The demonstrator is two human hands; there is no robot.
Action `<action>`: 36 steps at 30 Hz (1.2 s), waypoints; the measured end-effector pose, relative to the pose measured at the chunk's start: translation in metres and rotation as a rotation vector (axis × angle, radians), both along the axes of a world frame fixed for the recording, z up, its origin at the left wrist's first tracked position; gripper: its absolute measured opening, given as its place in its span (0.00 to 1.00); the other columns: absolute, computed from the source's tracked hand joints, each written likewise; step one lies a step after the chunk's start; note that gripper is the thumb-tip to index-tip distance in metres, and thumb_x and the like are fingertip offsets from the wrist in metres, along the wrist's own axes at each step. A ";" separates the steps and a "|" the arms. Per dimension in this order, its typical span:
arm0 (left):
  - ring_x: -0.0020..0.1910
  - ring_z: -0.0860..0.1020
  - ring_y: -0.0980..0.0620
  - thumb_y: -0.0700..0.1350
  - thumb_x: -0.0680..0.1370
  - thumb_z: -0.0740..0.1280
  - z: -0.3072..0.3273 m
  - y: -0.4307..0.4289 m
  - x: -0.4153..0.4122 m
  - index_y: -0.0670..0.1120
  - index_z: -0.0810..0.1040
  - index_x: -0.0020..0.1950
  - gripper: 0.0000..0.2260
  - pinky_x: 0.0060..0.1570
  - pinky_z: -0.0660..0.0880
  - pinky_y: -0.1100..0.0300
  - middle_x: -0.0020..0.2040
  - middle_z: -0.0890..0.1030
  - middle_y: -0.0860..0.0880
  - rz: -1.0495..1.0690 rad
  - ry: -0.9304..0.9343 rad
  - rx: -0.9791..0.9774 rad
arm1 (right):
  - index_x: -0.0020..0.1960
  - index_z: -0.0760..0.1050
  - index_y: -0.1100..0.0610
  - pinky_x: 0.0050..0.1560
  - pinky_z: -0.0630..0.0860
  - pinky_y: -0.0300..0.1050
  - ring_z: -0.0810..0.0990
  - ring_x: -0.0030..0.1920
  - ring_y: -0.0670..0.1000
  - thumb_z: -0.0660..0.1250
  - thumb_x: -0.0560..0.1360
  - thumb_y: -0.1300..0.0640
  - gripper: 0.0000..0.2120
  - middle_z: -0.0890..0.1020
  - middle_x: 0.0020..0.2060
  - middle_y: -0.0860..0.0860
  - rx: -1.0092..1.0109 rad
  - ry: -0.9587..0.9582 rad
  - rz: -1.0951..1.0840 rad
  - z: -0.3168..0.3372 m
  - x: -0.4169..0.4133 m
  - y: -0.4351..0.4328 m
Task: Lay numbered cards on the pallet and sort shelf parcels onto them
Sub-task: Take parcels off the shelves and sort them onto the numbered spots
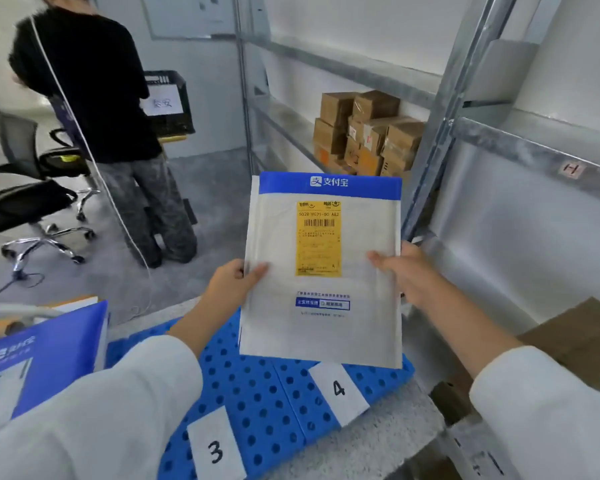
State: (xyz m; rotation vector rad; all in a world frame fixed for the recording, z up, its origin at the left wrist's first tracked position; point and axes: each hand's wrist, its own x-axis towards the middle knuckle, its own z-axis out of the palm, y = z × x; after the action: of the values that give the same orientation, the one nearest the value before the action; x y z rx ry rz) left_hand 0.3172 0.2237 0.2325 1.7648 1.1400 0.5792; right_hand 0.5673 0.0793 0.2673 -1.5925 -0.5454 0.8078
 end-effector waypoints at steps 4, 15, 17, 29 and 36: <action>0.36 0.75 0.54 0.58 0.78 0.63 -0.017 -0.061 -0.035 0.47 0.72 0.43 0.14 0.32 0.68 0.62 0.40 0.77 0.51 0.239 -0.063 -0.067 | 0.61 0.76 0.64 0.48 0.79 0.53 0.82 0.48 0.58 0.71 0.74 0.64 0.16 0.82 0.54 0.59 -0.066 0.159 0.095 -0.002 -0.026 -0.005; 0.38 0.78 0.51 0.53 0.78 0.65 -0.049 -0.104 -0.169 0.38 0.76 0.52 0.17 0.34 0.71 0.62 0.44 0.81 0.44 0.628 -0.178 -0.167 | 0.64 0.74 0.57 0.60 0.76 0.57 0.82 0.55 0.56 0.66 0.78 0.49 0.18 0.84 0.55 0.54 -0.292 0.161 0.602 -0.042 -0.141 0.011; 0.39 0.78 0.54 0.52 0.79 0.64 -0.048 -0.096 -0.179 0.41 0.76 0.51 0.14 0.32 0.69 0.65 0.43 0.80 0.48 0.689 -0.185 -0.134 | 0.65 0.74 0.57 0.62 0.75 0.58 0.82 0.56 0.57 0.67 0.77 0.50 0.19 0.83 0.56 0.55 -0.298 0.161 0.613 -0.047 -0.156 0.016; 0.46 0.79 0.50 0.52 0.80 0.61 -0.075 -0.037 -0.217 0.41 0.75 0.53 0.13 0.41 0.74 0.60 0.48 0.80 0.46 0.627 -0.117 -0.187 | 0.62 0.75 0.56 0.47 0.79 0.48 0.83 0.52 0.54 0.72 0.74 0.54 0.18 0.84 0.52 0.53 -0.303 0.090 0.492 -0.073 -0.202 0.083; 0.45 0.77 0.56 0.54 0.80 0.61 -0.076 0.020 -0.271 0.49 0.73 0.52 0.09 0.36 0.68 0.65 0.46 0.77 0.54 0.684 -0.054 -0.163 | 0.64 0.74 0.55 0.58 0.78 0.56 0.82 0.54 0.55 0.71 0.75 0.53 0.19 0.83 0.54 0.53 -0.281 0.104 0.514 -0.078 -0.255 0.132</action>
State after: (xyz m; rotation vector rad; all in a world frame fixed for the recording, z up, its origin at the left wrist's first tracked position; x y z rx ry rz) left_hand 0.0463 0.2437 0.1566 1.1879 1.7066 0.8951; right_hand 0.3122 0.2114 0.1898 -1.6729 -0.8084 1.3947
